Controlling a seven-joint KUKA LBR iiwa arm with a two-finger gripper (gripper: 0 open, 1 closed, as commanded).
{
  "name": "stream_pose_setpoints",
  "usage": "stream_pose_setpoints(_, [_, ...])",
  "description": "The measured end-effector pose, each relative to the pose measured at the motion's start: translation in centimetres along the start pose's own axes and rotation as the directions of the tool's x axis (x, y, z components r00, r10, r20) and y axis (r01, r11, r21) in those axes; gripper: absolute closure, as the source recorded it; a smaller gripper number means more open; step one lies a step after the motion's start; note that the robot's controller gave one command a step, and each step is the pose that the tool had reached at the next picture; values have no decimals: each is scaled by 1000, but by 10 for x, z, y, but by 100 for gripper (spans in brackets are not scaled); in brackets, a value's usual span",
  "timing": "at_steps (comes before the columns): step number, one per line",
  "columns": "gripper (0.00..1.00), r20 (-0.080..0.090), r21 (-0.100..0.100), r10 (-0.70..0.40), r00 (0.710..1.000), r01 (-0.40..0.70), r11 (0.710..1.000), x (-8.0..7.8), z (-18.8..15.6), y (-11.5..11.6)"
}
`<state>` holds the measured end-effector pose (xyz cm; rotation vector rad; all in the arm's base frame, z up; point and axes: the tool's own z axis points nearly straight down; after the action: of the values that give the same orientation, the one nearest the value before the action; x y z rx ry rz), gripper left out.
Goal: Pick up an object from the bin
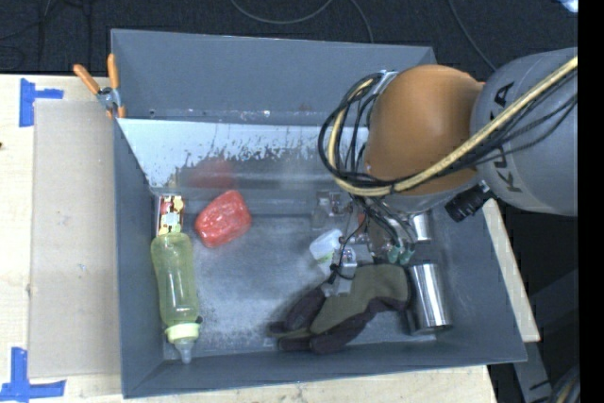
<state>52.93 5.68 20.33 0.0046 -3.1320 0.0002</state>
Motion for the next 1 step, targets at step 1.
stream_pose_setpoints(1, [0,8,0,2,1000,-2,1000,-1,-5,0])
